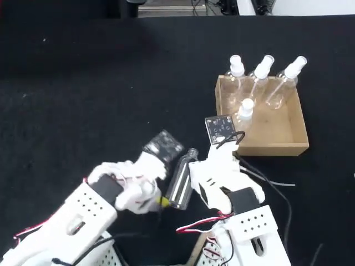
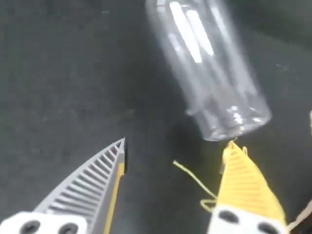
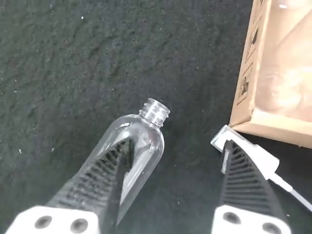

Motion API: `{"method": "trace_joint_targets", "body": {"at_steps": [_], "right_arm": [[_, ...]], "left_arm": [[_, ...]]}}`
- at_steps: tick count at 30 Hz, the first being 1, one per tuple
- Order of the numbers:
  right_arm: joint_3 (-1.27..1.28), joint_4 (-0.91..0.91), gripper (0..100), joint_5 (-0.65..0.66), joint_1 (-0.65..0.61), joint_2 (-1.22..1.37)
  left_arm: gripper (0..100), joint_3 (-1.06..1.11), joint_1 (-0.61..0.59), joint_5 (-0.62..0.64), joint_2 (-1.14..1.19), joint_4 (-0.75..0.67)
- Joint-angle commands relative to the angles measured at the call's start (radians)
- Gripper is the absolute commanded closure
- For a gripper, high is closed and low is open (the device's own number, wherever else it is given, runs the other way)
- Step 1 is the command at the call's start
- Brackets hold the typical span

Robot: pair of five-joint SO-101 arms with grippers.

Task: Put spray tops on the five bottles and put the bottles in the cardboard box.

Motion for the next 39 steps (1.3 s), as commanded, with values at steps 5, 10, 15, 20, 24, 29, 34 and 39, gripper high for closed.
{"method": "trace_joint_targets", "body": {"at_steps": [5,10,15,20,24,29,34,39], "right_arm": [[0.002,-0.094,74.7,-0.04,-0.018,-0.004],[0.001,-0.14,74.7,-0.126,-0.163,-0.002],[0.001,-0.14,71.8,-0.129,-0.193,-0.002],[-0.001,-0.155,65.9,-0.189,-0.203,-0.002],[-0.001,-0.216,65.8,-0.233,-0.203,-0.001],[-0.007,-0.23,65.6,-0.244,-0.203,0.004],[-0.073,-0.264,65.8,-0.244,-0.203,0.174],[-0.278,-0.144,65.5,-0.315,-0.198,0.493]], "left_arm": [[70,-0.272,-0.242,0.011,-0.002,0.178],[70,-0.295,-0.461,0.011,-0.002,0.163],[70,-0.274,-0.631,0.048,-0.002,0.098],[70,-0.254,-0.653,0.101,-0.002,0.078],[70,-0.252,-0.656,0.104,-0.002,0.081],[70,-0.225,-0.651,0.101,-0.002,0.078],[70,-0.223,-0.651,0.103,-0.002,0.078],[70,-0.22,-0.653,0.104,-0.002,0.084]]}}
